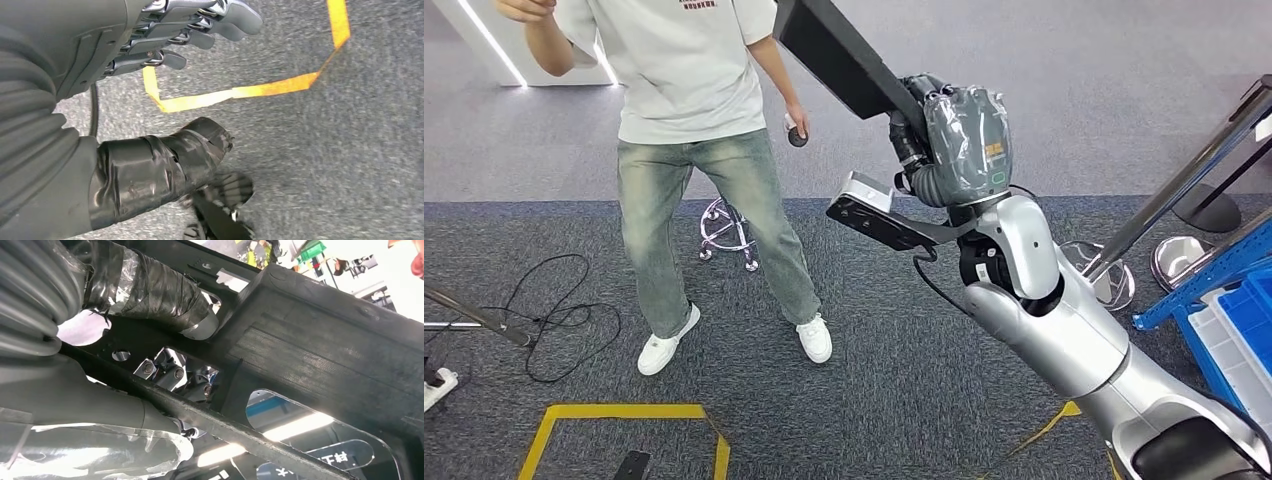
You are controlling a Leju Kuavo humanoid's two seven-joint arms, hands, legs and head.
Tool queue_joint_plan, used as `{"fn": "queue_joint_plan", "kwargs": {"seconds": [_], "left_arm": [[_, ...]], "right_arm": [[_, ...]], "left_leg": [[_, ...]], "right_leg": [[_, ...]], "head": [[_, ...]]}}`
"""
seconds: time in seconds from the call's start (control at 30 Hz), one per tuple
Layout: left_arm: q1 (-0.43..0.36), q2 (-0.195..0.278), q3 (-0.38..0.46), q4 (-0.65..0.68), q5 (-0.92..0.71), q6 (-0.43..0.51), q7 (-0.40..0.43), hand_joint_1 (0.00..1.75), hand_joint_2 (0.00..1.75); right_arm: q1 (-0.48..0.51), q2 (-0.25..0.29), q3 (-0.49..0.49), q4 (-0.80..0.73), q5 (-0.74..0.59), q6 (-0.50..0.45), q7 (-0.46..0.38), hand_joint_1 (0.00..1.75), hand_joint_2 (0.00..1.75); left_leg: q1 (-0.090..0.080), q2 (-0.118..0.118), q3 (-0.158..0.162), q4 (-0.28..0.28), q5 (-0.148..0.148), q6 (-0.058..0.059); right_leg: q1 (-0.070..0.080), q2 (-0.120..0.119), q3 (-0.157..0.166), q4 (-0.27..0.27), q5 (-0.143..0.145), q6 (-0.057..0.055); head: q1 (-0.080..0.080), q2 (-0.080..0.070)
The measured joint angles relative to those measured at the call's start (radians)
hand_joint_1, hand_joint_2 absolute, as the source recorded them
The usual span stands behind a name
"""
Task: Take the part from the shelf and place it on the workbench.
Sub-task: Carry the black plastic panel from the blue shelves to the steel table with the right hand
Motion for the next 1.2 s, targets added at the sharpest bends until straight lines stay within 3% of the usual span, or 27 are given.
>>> {"fn": "queue_joint_plan", "kwargs": {"seconds": [0.07,0.1,0.2,0.27,0.3,0.37,0.4,0.43,0.47,0.53,0.6,0.63,0.7,0.77,0.87,0.93,0.97,1.0,1.07,1.13,1.2], "left_arm": [[-0.001,0.001,-0.001,0.0,0.0,0.001,0.001,0.0,1.75],[-0.002,0.001,-0.002,0.0,0.0,0.004,0.003,0.0,1.75],[-0.002,0.002,-0.003,0.0,0.0,0.03,0.012,0.0,1.75],[-0.001,0.002,-0.003,0.0,0.0,0.054,0.015,0.0,1.75],[-0.001,0.002,-0.003,0.0,0.0,0.062,0.016,0.0,1.75],[-0.003,0.001,-0.003,0.0,0.001,0.075,0.021,0.0,1.75],[-0.003,0.001,-0.003,0.0,0.002,0.079,0.025,0.0,1.75],[-0.003,0.001,-0.003,0.0,0.003,0.083,0.03,0.0,1.75],[-0.002,0.001,-0.003,0.0,0.004,0.086,0.034,0.0,1.75],[-0.002,-0.001,-0.004,0.0,0.004,0.087,0.04,0.0,1.75],[-0.005,-0.003,-0.004,0.0,0.004,0.086,0.042,0.0,1.75],[-0.006,-0.003,-0.004,0.0,0.004,0.086,0.042,0.0,1.75],[-0.005,-0.002,-0.004,0.0,0.004,0.084,0.042,0.0,1.75],[-0.001,-0.003,-0.004,0.0,0.004,0.083,0.042,0.0,1.75],[-0.003,-0.005,-0.004,0.0,0.004,0.082,0.041,0.0,1.75],[-0.002,-0.006,-0.004,0.0,0.004,0.081,0.041,0.0,1.75],[-0.001,-0.006,-0.004,0.0,0.004,0.081,0.041,0.0,1.75],[0.0,-0.007,-0.004,0.0,0.005,0.081,0.041,0.0,1.75],[-0.002,-0.006,-0.004,0.0,0.006,0.081,0.041,0.0,1.75],[-0.005,-0.005,-0.004,0.0,0.006,0.081,0.04,0.0,1.75],[-0.006,-0.005,-0.004,0.0,0.006,0.081,0.04,0.0,1.75]], "right_arm": [[-0.002,0.0,0.0,0.0,0.0,0.0,0.0,1.75,1.75],[-0.003,0.0,0.0,0.0,0.0,0.001,0.0,1.75,1.75],[-0.002,0.0,0.0,0.001,-0.003,0.002,0.001,1.75,1.75],[-0.003,0.0,0.0,0.0,-0.012,0.003,0.002,1.75,1.75],[-0.004,0.0,0.0,0.0,-0.017,0.002,0.002,1.75,1.75],[-0.002,-0.001,0.0,0.001,-0.03,0.002,0.002,1.75,1.75],[0.002,-0.001,0.0,0.001,-0.035,0.001,0.002,1.75,1.75],[0.005,-0.001,0.0,0.001,-0.039,0.001,0.002,1.75,1.75],[0.007,-0.001,0.0,0.001,-0.042,0.001,0.003,1.75,1.75],[0.008,-0.002,0.0,0.001,-0.046,0.0,0.004,1.75,1.75],[0.007,-0.003,0.0,0.001,-0.05,-0.001,0.005,1.75,1.75],[0.007,-0.003,0.0,0.001,-0.052,-0.002,0.005,1.75,1.75],[0.007,-0.003,0.0,0.0,-0.052,-0.004,0.006,1.75,1.75],[0.007,-0.003,0.0,0.0,-0.051,-0.004,0.007,1.75,1.75],[0.005,-0.003,0.0,0.0,-0.051,-0.005,0.007,1.75,1.75],[0.007,-0.003,0.0,0.0,-0.051,-0.006,0.007,1.75,1.75],[0.009,-0.003,0.0,0.0,-0.051,-0.006,0.007,1.75,1.75],[0.009,-0.003,0.0,0.0,-0.051,-0.006,0.007,1.75,1.75],[0.009,-0.003,0.0,0.0,-0.049,-0.007,0.007,1.75,1.75],[0.008,-0.003,0.0,0.0,-0.046,-0.008,0.007,1.75,1.75],[0.009,-0.003,0.0,0.0,-0.043,-0.008,0.007,1.75,1.75]], "left_leg": [[-0.005,0.001,0.056,-0.132,0.062,0.01],[-0.009,0.001,0.074,-0.168,0.07,0.015],[-0.012,0.0,0.086,-0.19,0.061,0.032],[-0.008,0.0,0.099,-0.204,0.058,0.043],[-0.007,0.0,0.105,-0.209,0.057,0.049],[-0.011,-0.001,0.111,-0.208,0.049,0.058],[-0.012,-0.004,0.113,-0.206,0.044,0.061],[-0.013,-0.009,0.116,-0.202,0.039,0.062],[-0.013,-0.016,0.12,-0.198,0.033,0.061],[-0.012,-0.03,0.125,-0.185,0.02,0.055],[-0.012,-0.044,0.119,-0.17,0.011,0.045],[-0.012,-0.051,0.114,-0.167,0.01,0.04],[-0.008,-0.064,0.109,-0.169,0.013,0.029],[-0.006,-0.049,0.1,-0.147,0.0,0.016],[-0.001,-0.009,0.017,0.013,-0.067,-0.003],[0.002,-0.003,-0.033,0.093,-0.082,-0.009],[0.003,0.0,-0.032,0.08,-0.064,-0.009],[0.003,0.005,-0.008,0.028,-0.03,-0.007],[-0.004,0.036,0.062,-0.113,0.027,0.002],[-0.015,0.055,0.097,-0.185,0.042,0.017],[-0.019,0.039,0.101,-0.193,0.042,0.03]], "right_leg": [[0.001,0.0,0.017,-0.003,-0.012,0.007],[0.002,0.001,0.022,-0.006,-0.015,0.011],[0.003,0.0,0.027,-0.018,-0.022,0.026],[0.005,-0.001,0.015,0.011,-0.043,0.033],[0.006,-0.002,-0.008,0.055,-0.064,0.033],[0.006,-0.001,-0.085,0.187,-0.108,0.031],[0.006,-0.001,-0.123,0.241,-0.117,0.031],[0.005,-0.001,-0.147,0.265,-0.107,0.032],[0.004,-0.001,-0.15,0.247,-0.077,0.032],[0.001,0.014,-0.112,0.133,0.004,0.031],[-0.003,0.039,-0.074,0.037,0.04,0.03],[-0.003,0.046,-0.067,0.021,0.038,0.029],[0.0,0.036,-0.061,0.013,0.038,0.022],[-0.003,0.02,-0.051,0.002,0.039,0.012],[-0.003,-0.005,-0.04,-0.003,0.036,0.001],[-0.001,-0.022,-0.037,-0.002,0.031,-0.001],[-0.001,-0.03,-0.035,-0.002,0.03,0.0],[-0.001,-0.037,-0.032,-0.002,0.027,0.001],[0.001,-0.052,-0.025,-0.003,0.022,0.005],[0.005,-0.065,-0.02,-0.007,0.018,0.014],[0.006,-0.079,-0.016,-0.013,0.016,0.025]], "head": [[0.0,0.0],[0.0,0.0],[-0.001,0.0],[0.001,0.0],[0.002,0.0],[0.004,0.0],[0.004,0.0],[0.004,0.0],[0.004,0.0],[0.004,0.0],[0.003,0.0],[0.003,0.0],[0.004,0.0],[0.0,0.0],[-0.008,0.0],[-0.008,0.0],[-0.008,0.0],[-0.008,0.0],[-0.008,0.0],[-0.008,0.0],[-0.007,0.0]]}}
